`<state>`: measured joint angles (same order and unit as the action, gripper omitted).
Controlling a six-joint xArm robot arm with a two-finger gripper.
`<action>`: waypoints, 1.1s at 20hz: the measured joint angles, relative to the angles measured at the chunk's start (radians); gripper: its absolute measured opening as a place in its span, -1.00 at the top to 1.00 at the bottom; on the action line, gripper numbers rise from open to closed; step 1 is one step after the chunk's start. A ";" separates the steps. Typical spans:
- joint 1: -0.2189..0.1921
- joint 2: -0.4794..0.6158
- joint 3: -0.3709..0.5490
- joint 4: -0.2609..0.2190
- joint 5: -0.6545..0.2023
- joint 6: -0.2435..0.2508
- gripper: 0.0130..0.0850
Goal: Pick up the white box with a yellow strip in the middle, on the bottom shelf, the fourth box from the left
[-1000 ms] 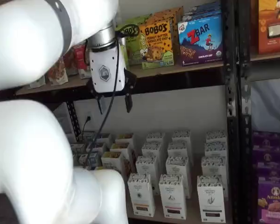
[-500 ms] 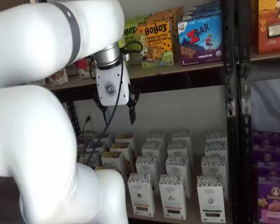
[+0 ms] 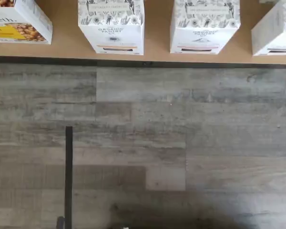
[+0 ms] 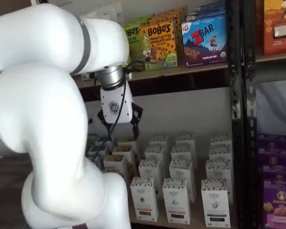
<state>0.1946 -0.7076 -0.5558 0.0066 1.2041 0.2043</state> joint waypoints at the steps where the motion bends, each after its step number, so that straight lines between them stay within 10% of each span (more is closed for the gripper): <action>1: 0.008 0.011 0.008 -0.004 -0.021 0.009 -1.00; 22: 0.157 0.357 0.062 -0.001 -0.423 0.154 -1.00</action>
<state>0.3515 -0.3505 -0.4943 0.0056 0.7814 0.3583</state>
